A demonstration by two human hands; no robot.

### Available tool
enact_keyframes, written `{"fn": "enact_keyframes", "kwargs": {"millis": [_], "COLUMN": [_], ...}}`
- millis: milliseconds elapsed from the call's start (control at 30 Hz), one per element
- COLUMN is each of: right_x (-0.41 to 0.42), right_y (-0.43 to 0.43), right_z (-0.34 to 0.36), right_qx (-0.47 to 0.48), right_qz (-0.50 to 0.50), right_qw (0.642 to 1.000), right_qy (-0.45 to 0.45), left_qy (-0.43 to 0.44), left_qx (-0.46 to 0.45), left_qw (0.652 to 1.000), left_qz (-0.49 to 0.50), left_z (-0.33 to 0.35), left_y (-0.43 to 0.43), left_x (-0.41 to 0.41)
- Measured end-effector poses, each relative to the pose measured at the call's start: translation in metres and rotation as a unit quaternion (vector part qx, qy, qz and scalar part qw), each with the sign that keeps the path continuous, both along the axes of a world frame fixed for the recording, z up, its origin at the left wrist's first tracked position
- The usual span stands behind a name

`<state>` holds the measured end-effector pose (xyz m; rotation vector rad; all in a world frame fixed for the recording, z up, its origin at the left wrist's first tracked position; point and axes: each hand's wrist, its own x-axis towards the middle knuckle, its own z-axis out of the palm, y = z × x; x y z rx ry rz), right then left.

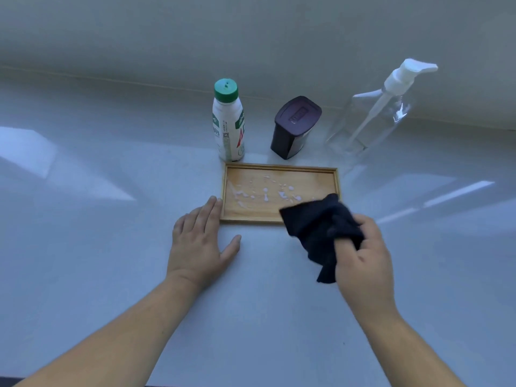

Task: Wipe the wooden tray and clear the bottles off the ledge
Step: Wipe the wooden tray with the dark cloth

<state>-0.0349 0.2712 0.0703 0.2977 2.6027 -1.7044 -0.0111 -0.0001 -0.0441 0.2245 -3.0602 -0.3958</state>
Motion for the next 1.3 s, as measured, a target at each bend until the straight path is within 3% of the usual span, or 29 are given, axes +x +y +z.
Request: {"fn": "enact_keyframes", "kwargs": {"millis": [133, 267, 367, 467, 633, 967, 1133, 1300], "right_x": [-0.046, -0.095, -0.113, -0.108, -0.114, -0.104, -0.114, -0.13], "right_y": [0.006, 0.007, -0.007, -0.024, -0.052, -0.173, -0.109, -0.013], "right_z": [0.018, -0.008, -0.045, -0.067, -0.064, -0.071, -0.064, -0.063], "right_qx": [0.044, 0.2, 0.352, 0.439, 0.435, 0.393, 0.384, 0.398], "right_qz": [-0.041, 0.018, 0.108, 0.157, 0.134, 0.288, 0.333, 0.182], "right_qw": [0.995, 0.978, 0.928, 0.882, 0.889, 0.871, 0.858, 0.899], "right_qy": [0.074, 0.055, -0.05, -0.064, -0.054, 0.06, 0.067, -0.004], "left_qy": [0.003, 0.018, 0.024, 0.008, -0.004, -0.013, 0.018, 0.021], "left_qx": [-0.008, -0.006, -0.005, 0.0, 0.01, 0.037, 0.042, 0.034], "left_qw": [1.0, 1.0, 1.0, 1.0, 1.0, 0.999, 0.999, 0.999], "left_qz": [0.003, -0.001, -0.01, -0.012, -0.02, -0.022, -0.01, -0.014], "left_z": [0.001, -0.002, -0.005, -0.006, -0.008, -0.009, -0.009, -0.012], "left_y": [0.0, 0.0, -0.001, -0.003, -0.005, -0.007, -0.004, -0.005], "left_x": [-0.003, -0.004, -0.004, -0.006, -0.006, -0.007, -0.006, -0.006]}}
